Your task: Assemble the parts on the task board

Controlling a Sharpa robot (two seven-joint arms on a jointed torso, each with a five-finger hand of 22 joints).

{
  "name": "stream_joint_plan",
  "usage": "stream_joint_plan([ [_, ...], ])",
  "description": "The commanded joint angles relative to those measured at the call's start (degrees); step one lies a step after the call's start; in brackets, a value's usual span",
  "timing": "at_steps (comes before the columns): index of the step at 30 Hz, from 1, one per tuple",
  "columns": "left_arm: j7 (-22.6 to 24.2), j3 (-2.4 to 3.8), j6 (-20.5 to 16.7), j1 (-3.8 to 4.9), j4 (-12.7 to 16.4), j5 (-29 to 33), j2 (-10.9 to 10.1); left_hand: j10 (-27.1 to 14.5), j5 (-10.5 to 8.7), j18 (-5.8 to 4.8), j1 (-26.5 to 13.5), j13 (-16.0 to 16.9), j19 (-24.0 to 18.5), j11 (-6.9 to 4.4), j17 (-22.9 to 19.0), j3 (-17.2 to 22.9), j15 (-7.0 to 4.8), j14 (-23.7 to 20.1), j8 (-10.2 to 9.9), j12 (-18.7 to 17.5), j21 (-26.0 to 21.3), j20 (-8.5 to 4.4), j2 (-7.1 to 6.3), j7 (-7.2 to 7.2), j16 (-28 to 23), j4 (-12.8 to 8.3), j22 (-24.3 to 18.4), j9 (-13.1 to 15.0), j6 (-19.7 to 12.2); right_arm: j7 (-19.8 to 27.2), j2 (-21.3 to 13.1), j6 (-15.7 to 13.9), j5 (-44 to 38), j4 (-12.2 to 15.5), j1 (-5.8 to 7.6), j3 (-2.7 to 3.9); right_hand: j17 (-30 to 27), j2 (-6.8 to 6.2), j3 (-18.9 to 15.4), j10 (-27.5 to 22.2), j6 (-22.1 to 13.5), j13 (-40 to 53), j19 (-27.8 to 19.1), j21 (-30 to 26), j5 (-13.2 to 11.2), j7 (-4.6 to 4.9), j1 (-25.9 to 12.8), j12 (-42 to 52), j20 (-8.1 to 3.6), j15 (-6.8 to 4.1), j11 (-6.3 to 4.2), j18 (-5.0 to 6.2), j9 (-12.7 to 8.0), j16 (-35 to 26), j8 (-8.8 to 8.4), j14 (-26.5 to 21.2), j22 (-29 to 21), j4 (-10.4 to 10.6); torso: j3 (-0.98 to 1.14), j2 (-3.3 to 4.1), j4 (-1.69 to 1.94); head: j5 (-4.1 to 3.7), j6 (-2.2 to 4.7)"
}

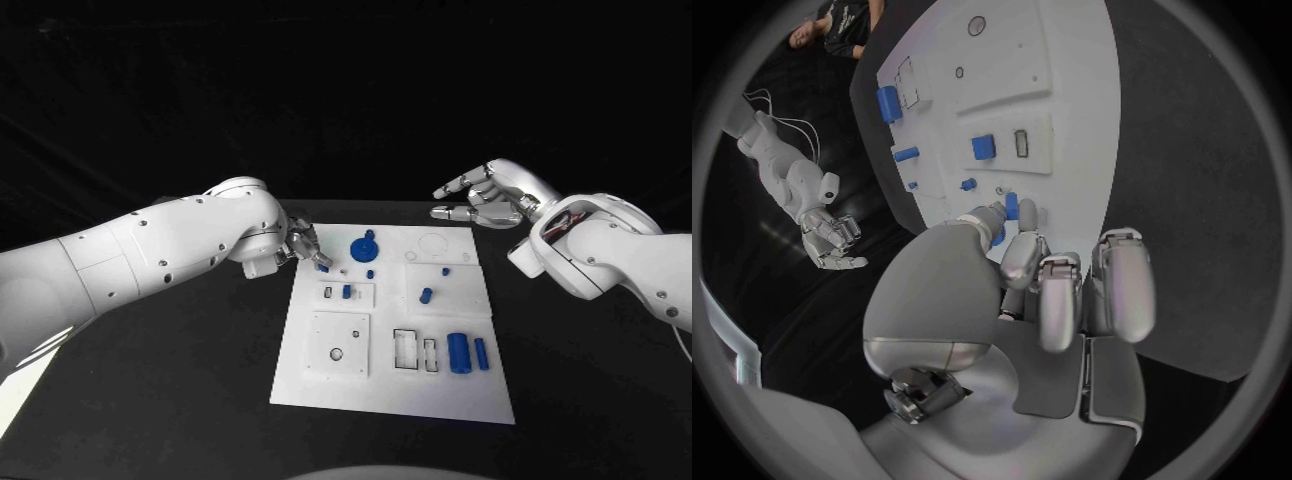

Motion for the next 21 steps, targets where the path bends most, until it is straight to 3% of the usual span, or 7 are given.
stream_joint_plan([
  [1, 0.4, -0.06, -4.3, -0.87, 2.3, -4.2, -1.0, 0.5, -0.12, -0.30, -0.5, 0.1, 2.3, 0.00, 15.1, 5.8, 0.18, 5.9, 0.4, 0.3, 0.0, 0.12, -0.03, -0.48, 0.2, -5.5, 3.0, 0.2, 0.1, 0.3, -0.1, 0.8, -0.1, 0.1, -0.03, 0.00, 9.9, 0.02, -0.3, -0.4, -0.1, 6.8, -0.5, -0.3, -0.1, -0.14, 0.3, -0.1, -0.12, -0.06, 0.05, 1.07, 0.1, -0.4, 0.33, 4.7, -0.1, 0.1, 0.05, -0.12, 0.15, 0.12, -0.07],
  [8, 0.2, -0.08, -7.2, -3.00, 6.4, -6.5, -3.0, 0.9, -0.16, -0.35, -0.9, 0.7, 2.4, -0.08, 15.1, 6.5, 0.12, 5.9, 0.8, 0.8, 0.2, 0.07, -0.46, -0.57, 0.2, -5.7, 3.2, 0.4, 0.2, 0.4, -0.2, 0.8, 0.0, 0.1, -0.05, -0.01, 9.9, 0.02, -0.3, -0.4, -0.1, 6.8, -0.5, -0.3, -0.1, -0.14, 0.3, -0.1, -0.12, -0.06, 0.05, 1.07, 0.1, -0.4, 0.33, 4.7, -0.1, 0.1, -0.02, -0.28, 0.43, -0.08, -0.36],
  [14, -0.7, -0.08, -7.3, -3.75, 7.7, -6.8, -3.5, 1.1, -0.20, -0.37, -1.2, 0.9, 2.4, -0.13, 15.1, 7.0, 0.08, 5.9, 1.0, 1.0, 0.3, 0.03, -0.66, -0.62, 0.2, -5.7, 3.3, 0.5, 0.2, 0.4, -0.1, 0.9, 0.1, 0.1, -0.08, -0.02, 9.9, 0.02, -0.3, -0.4, -0.1, 6.8, -0.5, -0.3, -0.1, -0.14, 0.3, -0.1, -0.12, -0.06, 0.05, 1.07, 0.1, -0.4, 0.33, 4.7, -0.1, 0.1, 0.01, -0.25, 0.28, -0.04, -0.37],
  [21, -1.1, -0.08, -6.4, -4.39, 8.7, -6.8, -3.7, 1.1, -0.20, -0.37, -1.2, 0.9, 2.4, -0.13, 15.1, 7.0, 0.08, 5.9, 1.0, 1.0, 0.3, 0.03, -0.66, -0.62, 0.2, -5.7, 3.3, 0.5, 0.2, 0.4, -0.2, 0.9, 0.1, 0.1, -0.12, -0.03, 9.9, 0.04, -0.4, -0.4, 0.0, 6.8, -0.5, -0.3, -0.2, -0.14, 0.3, -0.1, -0.12, -0.06, 0.05, 1.07, 0.1, -0.4, 0.34, 4.7, -0.1, 0.1, 0.01, -0.19, 0.35, -0.12, -0.51],
])
